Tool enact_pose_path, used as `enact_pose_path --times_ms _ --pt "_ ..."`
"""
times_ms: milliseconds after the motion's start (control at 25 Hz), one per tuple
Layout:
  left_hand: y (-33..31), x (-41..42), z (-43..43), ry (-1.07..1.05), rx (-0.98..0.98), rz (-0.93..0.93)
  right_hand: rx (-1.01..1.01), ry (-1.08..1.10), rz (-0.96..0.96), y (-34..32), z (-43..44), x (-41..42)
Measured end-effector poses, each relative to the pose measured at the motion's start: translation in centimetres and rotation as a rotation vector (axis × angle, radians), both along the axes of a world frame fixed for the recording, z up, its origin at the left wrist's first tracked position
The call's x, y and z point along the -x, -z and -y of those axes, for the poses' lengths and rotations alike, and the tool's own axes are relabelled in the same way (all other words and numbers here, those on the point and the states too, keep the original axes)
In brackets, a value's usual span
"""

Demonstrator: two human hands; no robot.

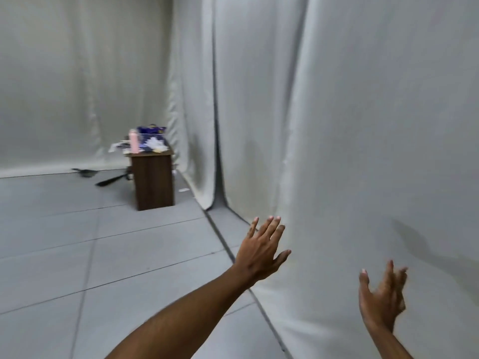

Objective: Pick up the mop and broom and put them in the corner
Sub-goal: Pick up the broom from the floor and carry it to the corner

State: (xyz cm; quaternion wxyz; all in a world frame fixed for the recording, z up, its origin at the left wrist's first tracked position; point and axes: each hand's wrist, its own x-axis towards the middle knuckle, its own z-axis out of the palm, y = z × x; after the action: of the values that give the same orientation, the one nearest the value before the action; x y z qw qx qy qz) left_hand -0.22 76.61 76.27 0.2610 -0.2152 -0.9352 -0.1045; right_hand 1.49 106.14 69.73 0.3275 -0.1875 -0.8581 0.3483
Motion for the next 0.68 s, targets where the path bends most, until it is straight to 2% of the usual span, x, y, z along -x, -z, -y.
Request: enact_pose_path --times_ms 120,320,520,680 --pt "-0.6 -2.2 11.3 -0.198 0.007 -0.039 -0.099 -0.212 -0.011 -1.0 12.9 2.4" --pt "1.1 -8.7 27.0 -0.520 0.001 0.030 -0.160 -0.557 0.024 -0.9 32.7 1.7" --pt "4.6 -15.6 35.9 -0.762 -0.011 0.124 -0.232 -0.849 0.087 1.9 45.6 -1.1" --pt "8.5 -20.0 40.9 -0.922 -0.026 0.212 -0.284 -1.056 0.199 5.5 52.8 -2.9"
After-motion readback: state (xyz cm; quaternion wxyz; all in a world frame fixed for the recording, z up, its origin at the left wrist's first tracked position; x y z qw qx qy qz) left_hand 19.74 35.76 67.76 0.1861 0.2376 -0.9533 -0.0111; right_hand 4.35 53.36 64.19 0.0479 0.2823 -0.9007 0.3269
